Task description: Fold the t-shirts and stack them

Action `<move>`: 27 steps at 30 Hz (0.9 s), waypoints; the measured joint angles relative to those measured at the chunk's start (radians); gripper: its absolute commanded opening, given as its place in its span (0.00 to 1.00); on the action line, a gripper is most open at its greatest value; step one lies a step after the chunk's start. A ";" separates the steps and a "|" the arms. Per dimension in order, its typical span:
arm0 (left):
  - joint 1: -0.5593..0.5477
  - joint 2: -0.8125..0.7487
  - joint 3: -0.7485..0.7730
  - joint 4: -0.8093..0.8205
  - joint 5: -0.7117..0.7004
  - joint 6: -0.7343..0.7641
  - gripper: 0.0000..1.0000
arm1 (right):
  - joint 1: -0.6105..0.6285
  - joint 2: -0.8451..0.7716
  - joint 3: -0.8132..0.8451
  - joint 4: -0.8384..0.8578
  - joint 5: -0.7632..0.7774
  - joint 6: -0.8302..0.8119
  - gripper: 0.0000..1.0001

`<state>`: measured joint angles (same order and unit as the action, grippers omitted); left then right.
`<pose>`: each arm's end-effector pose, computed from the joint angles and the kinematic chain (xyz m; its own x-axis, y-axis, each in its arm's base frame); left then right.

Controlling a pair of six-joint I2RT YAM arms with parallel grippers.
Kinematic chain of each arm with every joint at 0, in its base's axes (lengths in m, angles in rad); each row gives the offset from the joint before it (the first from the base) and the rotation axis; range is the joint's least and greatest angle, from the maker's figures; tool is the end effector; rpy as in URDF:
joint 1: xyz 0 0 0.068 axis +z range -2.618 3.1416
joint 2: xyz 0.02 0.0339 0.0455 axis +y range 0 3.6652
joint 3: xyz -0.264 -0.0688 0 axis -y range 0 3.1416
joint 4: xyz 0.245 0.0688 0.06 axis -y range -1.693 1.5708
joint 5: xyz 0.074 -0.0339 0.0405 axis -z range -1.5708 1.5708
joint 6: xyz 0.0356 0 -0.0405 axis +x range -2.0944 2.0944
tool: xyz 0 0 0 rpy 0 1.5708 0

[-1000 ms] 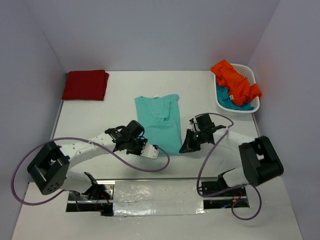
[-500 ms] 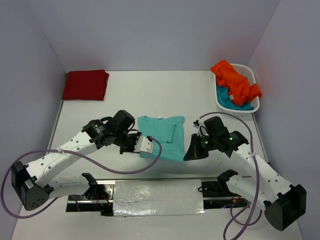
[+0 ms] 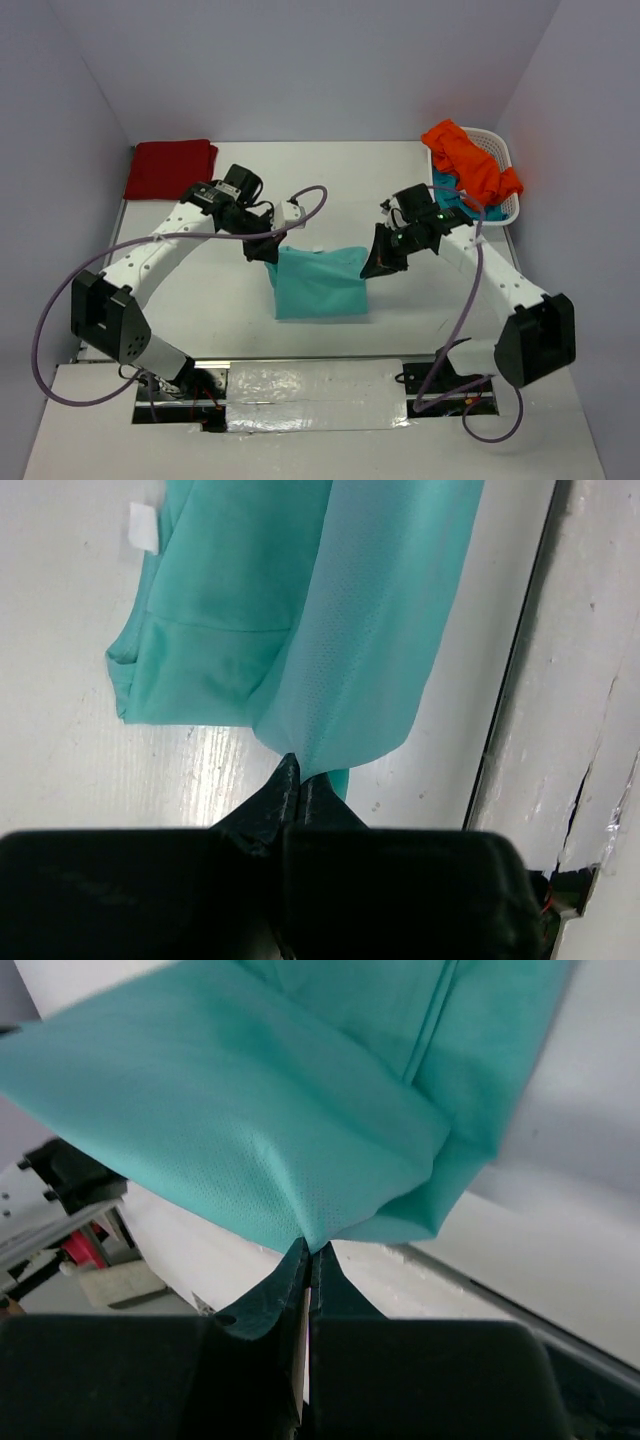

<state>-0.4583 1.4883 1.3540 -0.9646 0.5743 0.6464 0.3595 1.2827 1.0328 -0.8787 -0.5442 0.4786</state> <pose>0.2572 -0.1484 0.3107 -0.2805 0.7023 -0.6543 0.9544 0.2765 -0.1125 0.2200 0.1024 0.2698 -0.9851 0.0507 -0.1643 -0.0616 0.7881 0.6124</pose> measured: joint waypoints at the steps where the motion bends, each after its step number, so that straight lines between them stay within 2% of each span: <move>1: 0.013 0.017 0.001 0.010 0.001 -0.008 0.00 | -0.008 0.034 0.018 0.011 -0.001 -0.005 0.00; 8: 0.087 0.131 0.051 0.047 0.024 -0.057 0.00 | -0.071 0.217 0.126 0.100 -0.010 -0.028 0.00; 17: 0.154 0.296 0.068 0.113 0.094 -0.133 0.00 | -0.086 0.438 0.238 0.182 -0.019 -0.023 0.00; 20: 0.183 0.340 0.068 0.142 0.102 -0.157 0.00 | -0.091 0.517 0.310 0.214 -0.019 -0.003 0.03; 22: 0.202 0.359 0.068 0.159 0.103 -0.161 0.00 | -0.094 0.573 0.367 0.243 -0.021 0.013 0.10; 23: 0.209 0.368 0.067 0.164 0.103 -0.162 0.00 | -0.095 0.593 0.397 0.264 -0.021 0.024 0.24; 24: 0.218 0.374 0.066 0.168 0.103 -0.161 0.00 | -0.095 0.621 0.416 0.273 -0.023 0.033 0.33; 26: 0.229 0.378 0.060 0.180 0.103 -0.162 0.00 | -0.096 0.660 0.457 0.297 -0.027 0.040 0.45; 27: 0.233 0.378 0.050 0.196 0.103 -0.163 0.00 | -0.096 0.681 0.474 0.309 -0.029 0.045 0.47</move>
<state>-0.2256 1.8660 1.4036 -0.7685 0.6777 0.4831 0.2638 1.9633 1.5070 -0.5701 -0.5728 0.5240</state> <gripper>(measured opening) 0.033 0.394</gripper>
